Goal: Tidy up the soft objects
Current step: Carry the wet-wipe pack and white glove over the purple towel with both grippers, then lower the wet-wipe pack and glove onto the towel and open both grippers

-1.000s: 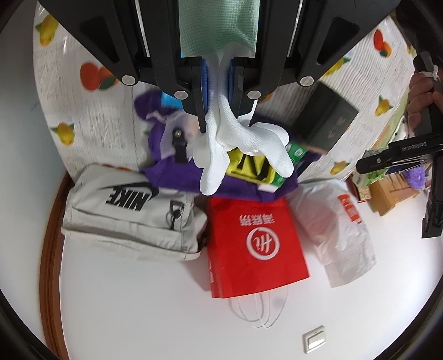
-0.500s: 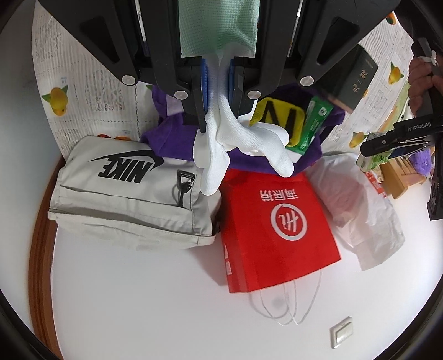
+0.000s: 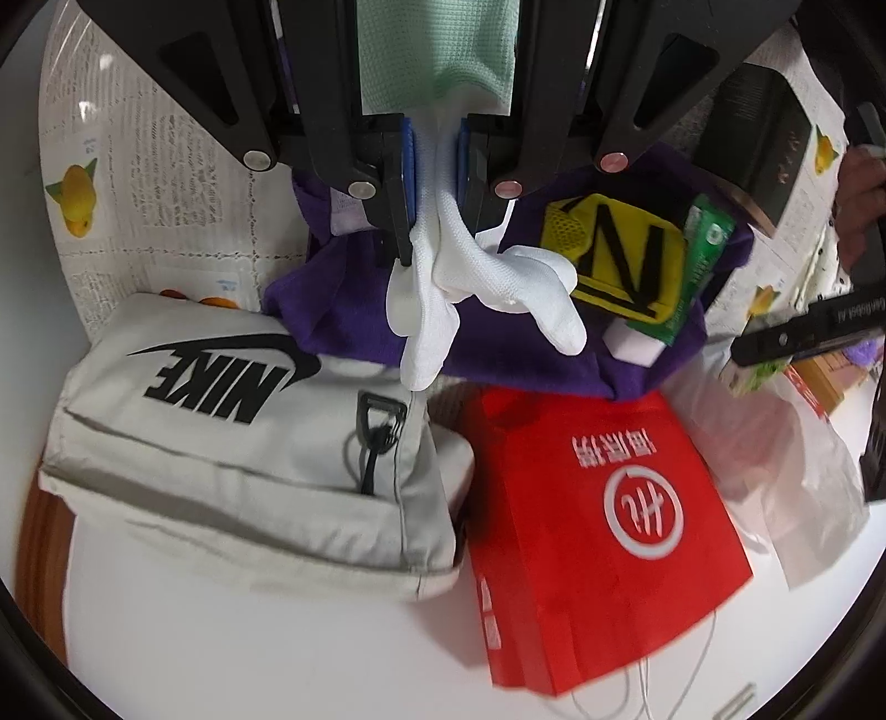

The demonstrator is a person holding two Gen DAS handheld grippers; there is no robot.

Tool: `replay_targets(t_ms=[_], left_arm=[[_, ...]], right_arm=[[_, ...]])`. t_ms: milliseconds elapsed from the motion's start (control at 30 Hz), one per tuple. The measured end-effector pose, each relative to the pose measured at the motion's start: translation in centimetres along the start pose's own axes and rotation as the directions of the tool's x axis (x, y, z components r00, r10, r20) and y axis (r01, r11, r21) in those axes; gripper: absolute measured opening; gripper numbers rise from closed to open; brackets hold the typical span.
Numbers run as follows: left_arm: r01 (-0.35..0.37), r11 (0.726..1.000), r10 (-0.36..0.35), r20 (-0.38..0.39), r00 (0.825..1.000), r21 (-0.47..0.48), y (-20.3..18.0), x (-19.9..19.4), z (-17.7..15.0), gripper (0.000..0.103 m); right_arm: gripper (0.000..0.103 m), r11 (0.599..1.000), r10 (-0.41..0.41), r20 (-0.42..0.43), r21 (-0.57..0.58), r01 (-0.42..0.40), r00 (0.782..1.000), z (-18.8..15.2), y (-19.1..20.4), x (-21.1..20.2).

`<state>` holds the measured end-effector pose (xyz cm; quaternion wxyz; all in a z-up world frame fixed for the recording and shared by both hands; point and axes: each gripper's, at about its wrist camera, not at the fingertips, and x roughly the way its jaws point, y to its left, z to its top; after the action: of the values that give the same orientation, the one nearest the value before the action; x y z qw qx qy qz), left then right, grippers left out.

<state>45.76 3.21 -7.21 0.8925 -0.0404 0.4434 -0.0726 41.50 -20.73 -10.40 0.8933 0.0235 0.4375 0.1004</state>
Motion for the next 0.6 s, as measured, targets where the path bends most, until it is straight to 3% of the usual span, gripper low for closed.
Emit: replay_targets(t_ms=[333,600], left_arm=[[-0.006,1.000,0.007,-0.088,0.996,0.009,-1.2,5.5,0.9,0.082],[0.009,1.000,-0.010,-0.135,0.991,-0.003,-1.3,7.2,0.7,0.083]], right_arm=[[0.012,1.000,-0.001,-0.068,0.006,0.002,0.998,-0.1,-1.0,3.0],[0.014,1.000,0.000,-0.106,0.002,0.000,0.994,-0.4,-1.2,4.1]])
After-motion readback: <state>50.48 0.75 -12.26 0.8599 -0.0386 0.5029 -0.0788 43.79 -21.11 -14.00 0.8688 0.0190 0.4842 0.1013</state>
